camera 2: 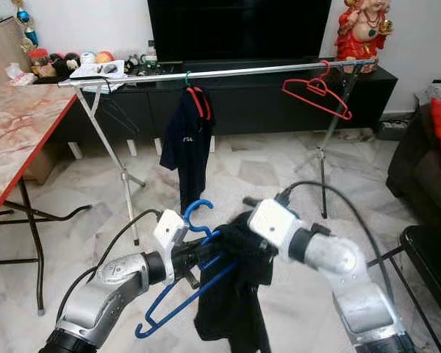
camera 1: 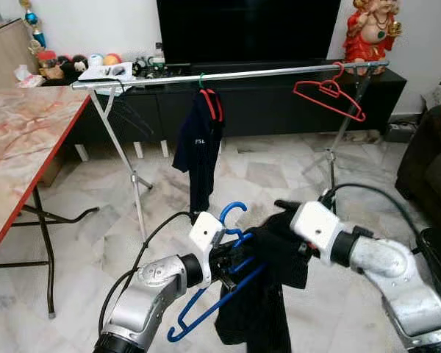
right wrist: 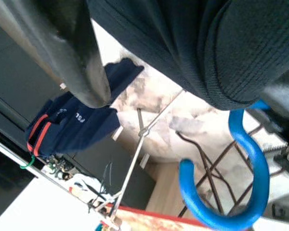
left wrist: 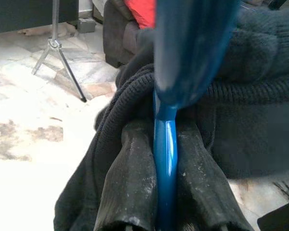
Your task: Hang hanger
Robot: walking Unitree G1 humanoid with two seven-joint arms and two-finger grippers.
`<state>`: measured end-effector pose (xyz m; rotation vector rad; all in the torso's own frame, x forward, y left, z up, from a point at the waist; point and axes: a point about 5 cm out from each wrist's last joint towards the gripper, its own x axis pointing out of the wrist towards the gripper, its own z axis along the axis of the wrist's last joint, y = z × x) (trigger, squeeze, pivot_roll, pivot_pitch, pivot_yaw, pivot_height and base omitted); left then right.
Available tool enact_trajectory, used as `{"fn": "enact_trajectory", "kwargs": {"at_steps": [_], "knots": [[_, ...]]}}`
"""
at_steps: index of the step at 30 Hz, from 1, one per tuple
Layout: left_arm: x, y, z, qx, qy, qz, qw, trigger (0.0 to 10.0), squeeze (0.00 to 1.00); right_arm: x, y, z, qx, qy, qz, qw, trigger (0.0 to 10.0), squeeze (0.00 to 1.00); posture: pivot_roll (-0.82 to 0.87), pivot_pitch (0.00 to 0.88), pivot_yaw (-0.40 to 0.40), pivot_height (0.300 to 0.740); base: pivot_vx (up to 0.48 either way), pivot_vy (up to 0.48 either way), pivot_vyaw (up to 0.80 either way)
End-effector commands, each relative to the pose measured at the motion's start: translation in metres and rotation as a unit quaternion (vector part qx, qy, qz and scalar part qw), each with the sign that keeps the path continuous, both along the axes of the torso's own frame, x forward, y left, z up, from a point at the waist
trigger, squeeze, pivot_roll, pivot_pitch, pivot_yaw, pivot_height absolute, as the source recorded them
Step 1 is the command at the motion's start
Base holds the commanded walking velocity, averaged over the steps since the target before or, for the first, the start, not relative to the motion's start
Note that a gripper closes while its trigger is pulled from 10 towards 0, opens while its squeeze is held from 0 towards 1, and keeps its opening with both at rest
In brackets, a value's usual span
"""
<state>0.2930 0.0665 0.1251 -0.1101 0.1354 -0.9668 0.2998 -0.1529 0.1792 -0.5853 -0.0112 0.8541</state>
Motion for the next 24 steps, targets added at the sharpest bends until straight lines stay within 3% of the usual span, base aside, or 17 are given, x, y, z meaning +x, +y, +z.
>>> {"fn": "enact_trajectory", "kwargs": {"at_steps": [1, 7, 11, 15, 16, 17, 19, 22, 23, 24], "knots": [[0.002, 0.0, 0.007, -0.015, -0.014, 0.0, 1.0, 10.0, 0.0, 0.001, 0.003, 0.01, 0.023, -0.014, -0.003, 1.0, 10.0, 1.0, 0.05, 0.036, 0.024, 0.74, 0.0, 0.0, 0.0], [0.003, -0.003, 0.009, -0.026, -0.014, 0.005, 1.0, 10.0, 0.0, -0.01, 0.015, 0.008, 0.026, 0.004, 0.039, 0.999, 10.0, 1.0, 0.04, 0.036, 0.021, 0.74, 0.0, 0.0, 0.0], [0.003, -0.005, 0.011, -0.041, -0.012, 0.004, 0.999, 10.0, 0.0, -0.024, 0.015, -0.006, -0.033, 0.041, 0.089, 0.995, 10.0, 1.0, 0.04, 0.037, 0.017, 0.74, 0.0, 0.0, 0.0], [0.004, -0.005, 0.012, -0.048, -0.011, 0.01, 0.999, 10.0, 0.0, -0.023, 0.005, -0.017, -0.122, 0.041, 0.075, 0.989, 10.0, 1.0, 0.04, 0.037, 0.017, 0.74, 0.0, 0.0, 0.0], [0.004, -0.005, 0.012, -0.048, -0.011, 0.01, 0.999, 10.0, 0.0, -0.023, 0.005, -0.017, -0.122, 0.041, 0.075, 0.989, 10.0, 1.0, 0.04, 0.037, 0.017, 0.74, 0.0, 0.0, 0.0], [0.004, -0.005, 0.012, -0.052, -0.009, 0.012, 0.999, 10.0, 0.0, -0.017, -0.003, -0.02, -0.169, 0.029, 0.047, 0.984, 10.0, 1.0, 0.04, 0.039, 0.015, 0.74, 0.0, 0.0, 0.0], [0.004, -0.005, 0.013, -0.055, -0.008, 0.014, 0.998, 10.0, 0.0, -0.014, -0.007, -0.022, -0.2, 0.02, 0.034, 0.979, 10.0, 1.0, 0.03, 0.039, 0.015, 0.74, 0.0, 0.0, 0.0], [0.004, -0.006, 0.013, -0.058, -0.007, 0.015, 0.998, 10.0, 0.0, -0.012, -0.009, -0.021, -0.216, 0.01, 0.022, 0.976, 10.0, 1.0, 0.03, 0.039, 0.015, 0.74, 0.0, 0.0, 0.0], [0.005, -0.006, 0.014, -0.061, -0.008, 0.017, 0.998, 10.0, 0.0, -0.008, -0.006, -0.018, -0.195, -0.003, 0.004, 0.981, 10.0, 1.0, 0.03, 0.039, 0.015, 0.74, 0.0, 0.0, 0.0], [0.006, -0.006, 0.015, -0.063, -0.008, 0.019, 0.998, 10.0, 0.0, -0.004, -0.005, -0.015, -0.18, -0.012, -0.009, 0.984, 10.0, 0.86, 0.03, 0.039, 0.013, 0.74, 0.0, 0.0, 0.0]]}}
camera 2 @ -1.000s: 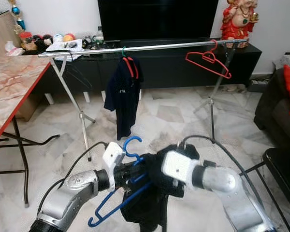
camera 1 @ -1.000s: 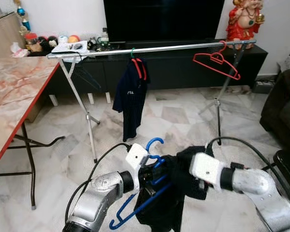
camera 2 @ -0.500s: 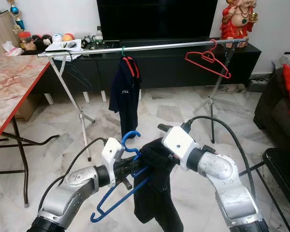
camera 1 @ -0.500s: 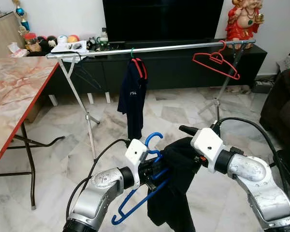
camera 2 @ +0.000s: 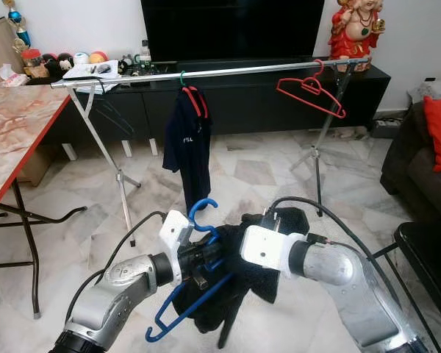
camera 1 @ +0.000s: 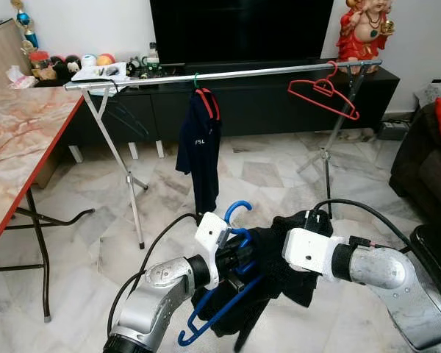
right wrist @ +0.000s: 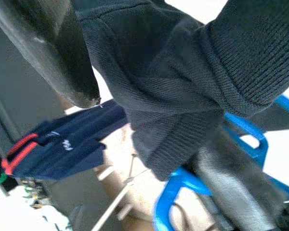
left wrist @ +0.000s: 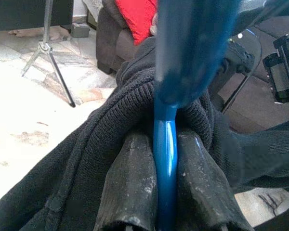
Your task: Hang hanger
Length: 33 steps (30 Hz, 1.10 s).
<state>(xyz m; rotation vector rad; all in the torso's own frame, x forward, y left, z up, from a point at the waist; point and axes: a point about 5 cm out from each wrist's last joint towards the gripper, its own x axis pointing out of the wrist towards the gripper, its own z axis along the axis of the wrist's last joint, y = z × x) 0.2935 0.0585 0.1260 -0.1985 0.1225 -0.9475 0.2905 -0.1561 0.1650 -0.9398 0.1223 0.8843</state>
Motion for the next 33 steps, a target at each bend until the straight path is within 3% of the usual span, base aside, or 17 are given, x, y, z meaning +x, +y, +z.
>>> {"fn": "enact_trajectory", "kwargs": {"at_steps": [1, 4, 6, 8, 15, 22, 24, 25, 27, 33], "knots": [[0.005, 0.003, 0.014, -0.024, -0.022, 0.01, 0.999, 10.0, 0.0, 0.011, 0.001, 0.006, 0.039, -0.026, -0.046, 0.998, 10.0, 0.0, 0.03, 0.039, 0.013, 0.74, 0.0, 0.0, 0.0], [0.005, 0.003, 0.014, -0.023, -0.022, 0.011, 0.999, 10.0, 0.0, 0.016, 0.008, 0.02, 0.117, -0.041, -0.066, 0.99, 10.0, 0.0, 0.04, 0.04, 0.012, 0.74, 0.0, 0.0, 0.0], [0.005, 0.003, 0.012, -0.021, -0.022, 0.011, 0.999, 10.0, 0.0, 0.013, 0.02, 0.04, 0.206, -0.047, -0.043, 0.977, 10.0, 0.0, 0.04, 0.041, 0.013, 0.74, 0.0, 0.0, 0.0], [0.004, 0.003, 0.012, -0.019, -0.021, 0.011, 1.0, 10.0, 0.0, 0.011, 0.025, 0.049, 0.24, -0.051, -0.031, 0.969, 10.0, 0.0, 0.03, 0.041, 0.013, 0.74, 0.0, 0.0, 0.0], [0.005, 0.003, 0.012, -0.018, -0.022, 0.012, 1.0, 10.0, 0.0, 0.01, 0.029, 0.056, 0.26, -0.049, -0.022, 0.964, 10.0, 0.0, 0.03, 0.041, 0.013, 0.74, 0.0, 0.0, 0.0], [0.005, 0.005, 0.011, -0.013, -0.028, 0.017, 0.999, 10.0, 0.0, 0.002, 0.026, 0.04, 0.186, -0.023, -0.005, 0.982, 10.0, 0.0, 0.03, 0.042, 0.01, 0.74, 0.0, 0.0, 0.0], [0.006, 0.007, 0.014, -0.03, -0.022, 0.017, 0.999, 10.0, 0.0, 0.007, 0.011, 0.023, 0.058, -0.033, -0.024, 0.997, 10.0, 0.0, 0.03, 0.042, 0.01, 0.74, 0.0, 0.0, 0.0], [0.006, 0.007, 0.014, -0.03, -0.022, 0.017, 0.999, 10.0, 0.0, 0.007, 0.011, 0.023, 0.058, -0.033, -0.024, 0.997, 10.0, 0.0, 0.03, 0.042, 0.01, 0.74, 0.0, 0.0, 0.0], [0.004, 0.006, 0.014, -0.038, -0.017, 0.004, 0.999, 10.0, 0.0, 0.009, -0.002, 0.014, -0.016, -0.036, -0.034, 0.999, 10.0, 0.0, 0.03, 0.038, 0.009, 0.74, 0.0, 0.0, 0.0], [0.006, 0.009, 0.015, -0.048, -0.018, 0.02, 0.998, 10.0, 0.0, 0.01, -0.01, 0.013, -0.062, -0.037, -0.05, 0.996, 10.0, 0.0, 0.03, 0.036, 0.004, 0.74, 0.0, 0.0, 0.0]]}}
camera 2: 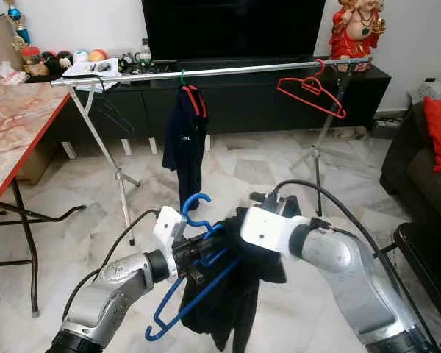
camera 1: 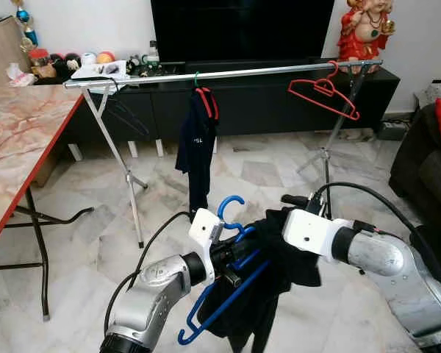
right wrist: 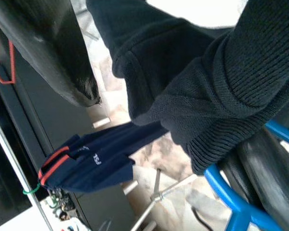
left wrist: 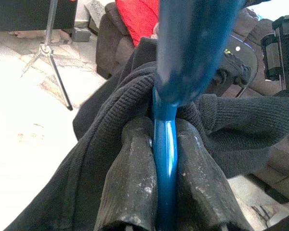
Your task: Hang hanger
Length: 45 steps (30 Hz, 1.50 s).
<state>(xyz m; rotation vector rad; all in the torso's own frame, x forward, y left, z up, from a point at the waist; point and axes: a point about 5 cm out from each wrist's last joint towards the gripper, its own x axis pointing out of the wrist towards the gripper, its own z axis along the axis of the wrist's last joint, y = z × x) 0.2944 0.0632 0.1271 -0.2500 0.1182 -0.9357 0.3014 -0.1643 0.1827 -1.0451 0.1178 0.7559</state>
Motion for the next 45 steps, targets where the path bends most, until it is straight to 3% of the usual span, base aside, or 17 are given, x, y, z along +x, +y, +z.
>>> {"fn": "enact_trajectory", "kwargs": {"at_steps": [1, 10, 13, 23, 27, 32, 37, 41, 43, 44, 45], "knots": [[0.005, 0.004, 0.014, -0.028, -0.028, 0.017, 0.999, 10.0, 0.0, 0.0, -0.002, -0.005, -0.021, 0.012, -0.011, 1.0, 10.0, 0.0, 0.03, 0.036, 0.004, 0.74, 0.0, 0.0, 0.0], [0.017, 0.009, 0.027, -0.076, -0.038, 0.087, 0.993, 10.0, 0.0, 0.001, -0.014, -0.024, -0.048, 0.014, -0.105, 0.993, 10.0, 0.0, 0.02, 0.034, 0.001, 0.74, 0.0, 0.0, 0.0], [0.024, 0.015, 0.034, -0.117, -0.038, 0.132, 0.984, 10.0, 0.0, -0.001, -0.014, -0.029, -0.019, -0.002, -0.151, 0.988, 10.0, 0.0, 0.02, 0.033, -0.001, 0.74, 0.0, 0.0, 0.0], [0.032, 0.021, 0.047, -0.199, -0.037, 0.181, 0.963, 10.0, 0.0, -0.004, 0.006, -0.021, 0.07, -0.067, -0.18, 0.979, 10.0, 0.0, 0.01, 0.034, -0.004, 0.74, 0.0, 0.0, 0.0], [0.031, 0.019, 0.049, -0.211, -0.029, 0.165, 0.963, 10.0, 0.0, -0.004, 0.009, -0.019, 0.088, -0.082, -0.191, 0.974, 10.0, 0.0, 0.01, 0.037, -0.007, 0.74, 0.0, 0.0, 0.0], [0.022, 0.009, 0.045, -0.199, -0.02, 0.112, 0.973, 10.0, 0.0, 0.004, -0.001, -0.008, 0.094, -0.155, -0.243, 0.953, 10.0, 0.0, 0.02, 0.04, -0.007, 0.74, 0.0, 0.0, 0.0], [0.025, 0.013, 0.045, -0.207, -0.019, 0.14, 0.968, 10.0, 0.0, 0.005, 0.005, 0.002, 0.141, -0.184, -0.25, 0.94, 10.0, 0.0, 0.02, 0.042, -0.007, 0.74, 0.0, 0.0, 0.0], [0.027, 0.014, 0.047, -0.212, -0.02, 0.145, 0.966, 10.0, 0.0, 0.003, 0.014, -0.001, 0.222, -0.143, -0.255, 0.93, 10.0, 0.0, 0.02, 0.043, -0.006, 0.74, 0.0, 0.0, 0.0], [0.026, 0.013, 0.047, -0.211, -0.019, 0.14, 0.967, 10.0, 0.0, 0.0, 0.023, -0.006, 0.296, -0.072, -0.242, 0.921, 10.0, 0.0, 0.02, 0.043, -0.006, 0.74, 0.0, 0.0, 0.0], [0.026, 0.012, 0.047, -0.21, -0.018, 0.138, 0.968, 10.0, 0.0, -0.007, 0.035, -0.012, 0.318, -0.013, -0.201, 0.926, 10.0, 0.0, 0.02, 0.043, -0.005, 0.74, 0.0, 0.0, 0.0], [0.025, 0.012, 0.047, -0.21, -0.018, 0.138, 0.968, 10.0, 0.0, -0.01, 0.038, -0.014, 0.314, 0.001, -0.189, 0.93, 10.0, 0.0, 0.02, 0.043, -0.005, 0.74, 0.0, 0.0, 0.0]]}}
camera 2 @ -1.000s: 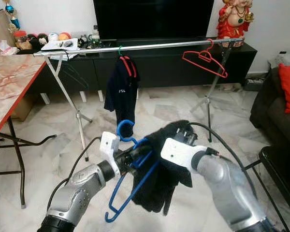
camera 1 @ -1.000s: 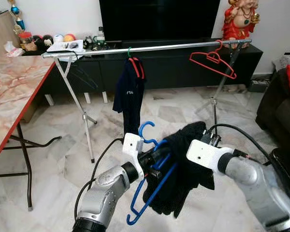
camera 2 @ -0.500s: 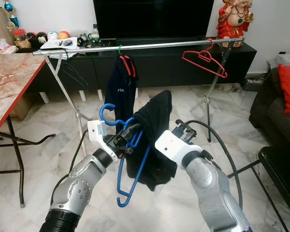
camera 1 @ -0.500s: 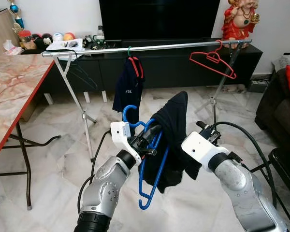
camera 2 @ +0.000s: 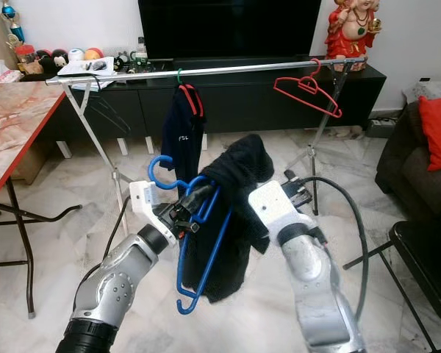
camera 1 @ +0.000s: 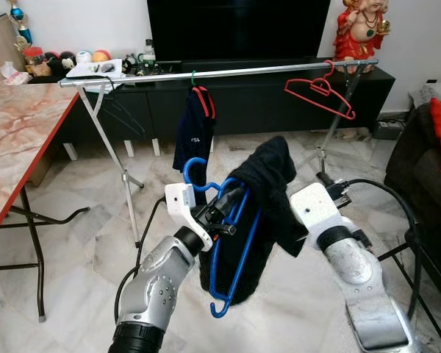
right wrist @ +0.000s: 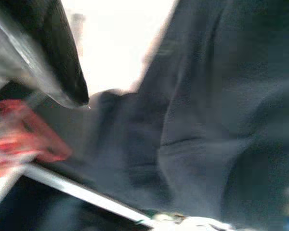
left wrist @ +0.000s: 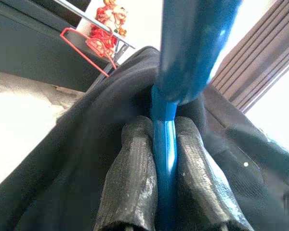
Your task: Hang hanger
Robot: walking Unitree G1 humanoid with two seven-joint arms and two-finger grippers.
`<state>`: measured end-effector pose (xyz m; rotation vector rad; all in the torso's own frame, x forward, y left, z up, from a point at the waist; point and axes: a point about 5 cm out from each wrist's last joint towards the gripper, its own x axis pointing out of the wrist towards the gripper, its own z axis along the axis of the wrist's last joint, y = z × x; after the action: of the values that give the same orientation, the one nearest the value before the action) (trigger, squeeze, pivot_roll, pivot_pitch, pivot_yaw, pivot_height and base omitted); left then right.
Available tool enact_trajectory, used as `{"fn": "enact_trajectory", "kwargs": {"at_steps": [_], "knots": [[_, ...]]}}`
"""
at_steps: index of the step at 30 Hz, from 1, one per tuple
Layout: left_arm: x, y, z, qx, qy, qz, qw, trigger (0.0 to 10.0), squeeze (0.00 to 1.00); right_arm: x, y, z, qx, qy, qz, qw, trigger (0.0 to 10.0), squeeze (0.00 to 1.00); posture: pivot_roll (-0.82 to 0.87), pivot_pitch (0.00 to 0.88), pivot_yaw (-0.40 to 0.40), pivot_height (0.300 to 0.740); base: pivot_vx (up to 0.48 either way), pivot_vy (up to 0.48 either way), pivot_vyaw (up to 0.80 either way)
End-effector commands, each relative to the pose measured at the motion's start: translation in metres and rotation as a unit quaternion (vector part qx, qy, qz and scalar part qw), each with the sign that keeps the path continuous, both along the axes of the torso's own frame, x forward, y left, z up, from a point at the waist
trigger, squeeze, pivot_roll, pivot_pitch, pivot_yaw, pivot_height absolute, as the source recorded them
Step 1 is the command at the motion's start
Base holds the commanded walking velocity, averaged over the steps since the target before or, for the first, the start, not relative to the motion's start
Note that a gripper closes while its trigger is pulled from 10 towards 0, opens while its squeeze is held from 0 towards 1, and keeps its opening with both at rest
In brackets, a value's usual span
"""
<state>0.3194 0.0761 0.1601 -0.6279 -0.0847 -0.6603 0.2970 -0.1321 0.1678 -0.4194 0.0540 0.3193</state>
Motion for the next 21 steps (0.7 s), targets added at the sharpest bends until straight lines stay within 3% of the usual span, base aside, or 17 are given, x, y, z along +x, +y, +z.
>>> {"fn": "enact_trajectory", "kwargs": {"at_steps": [1, 5, 7, 14, 16, 17, 19, 21], "knots": [[0.0, -0.001, 0.014, -0.009, -0.031, 0.001, 0.999, 10.0, 0.0, -0.01, 0.009, -0.003, 0.019, 0.038, 0.06, 0.997, 10.0, 0.0, 0.02, 0.043, -0.005, 0.74, 0.0, 0.0, 0.0], [0.0, 0.0, 0.014, -0.01, -0.03, 0.002, 0.999, 10.0, 0.0, -0.027, 0.017, -0.016, 0.008, 0.094, 0.146, 0.985, 10.0, 0.0, 0.02, 0.044, -0.006, 0.74, 0.0, 0.0, 0.0], [0.0, 0.0, 0.014, -0.01, -0.03, 0.002, 0.999, 10.0, 0.0, -0.034, 0.01, -0.023, -0.038, 0.107, 0.175, 0.978, 10.0, 0.0, 0.02, 0.044, -0.006, 0.74, 0.0, 0.0, 0.0], [0.001, 0.0, 0.015, -0.016, -0.03, -0.001, 0.999, 10.0, 0.0, -0.039, -0.008, -0.024, -0.049, 0.132, 0.189, 0.972, 10.0, 0.0, 0.02, 0.045, -0.005, 0.74, 0.0, 0.0, 0.0], [-0.002, -0.002, 0.011, 0.019, -0.037, -0.035, 0.999, 10.0, 0.0, -0.04, -0.009, -0.003, 0.0, 0.091, 0.218, 0.972, 10.0, 0.0, 0.02, 0.044, -0.003, 0.74, 0.0, 0.0, 0.0], [-0.002, -0.002, 0.011, 0.019, -0.037, -0.035, 0.999, 10.0, 0.0, -0.04, -0.009, -0.003, 0.0, 0.091, 0.218, 0.972, 10.0, 0.0, 0.02, 0.044, -0.003, 0.74, 0.0, 0.0, 0.0], [-0.005, 0.0, 0.001, 0.08, -0.042, -0.057, 0.994, 10.0, 0.0, -0.027, -0.02, 0.026, 0.062, 0.018, 0.167, 0.984, 10.0, 0.0, 0.01, 0.046, 0.0, 0.74, 0.0, 0.0, 0.0], [-0.007, 0.002, -0.003, 0.115, -0.049, -0.065, 0.99, 10.0, 0.0, -0.019, -0.03, 0.041, 0.085, -0.016, 0.136, 0.987, 10.0, 0.0, 0.01, 0.046, 0.0, 0.74, 0.0, 0.0, 0.0]]}}
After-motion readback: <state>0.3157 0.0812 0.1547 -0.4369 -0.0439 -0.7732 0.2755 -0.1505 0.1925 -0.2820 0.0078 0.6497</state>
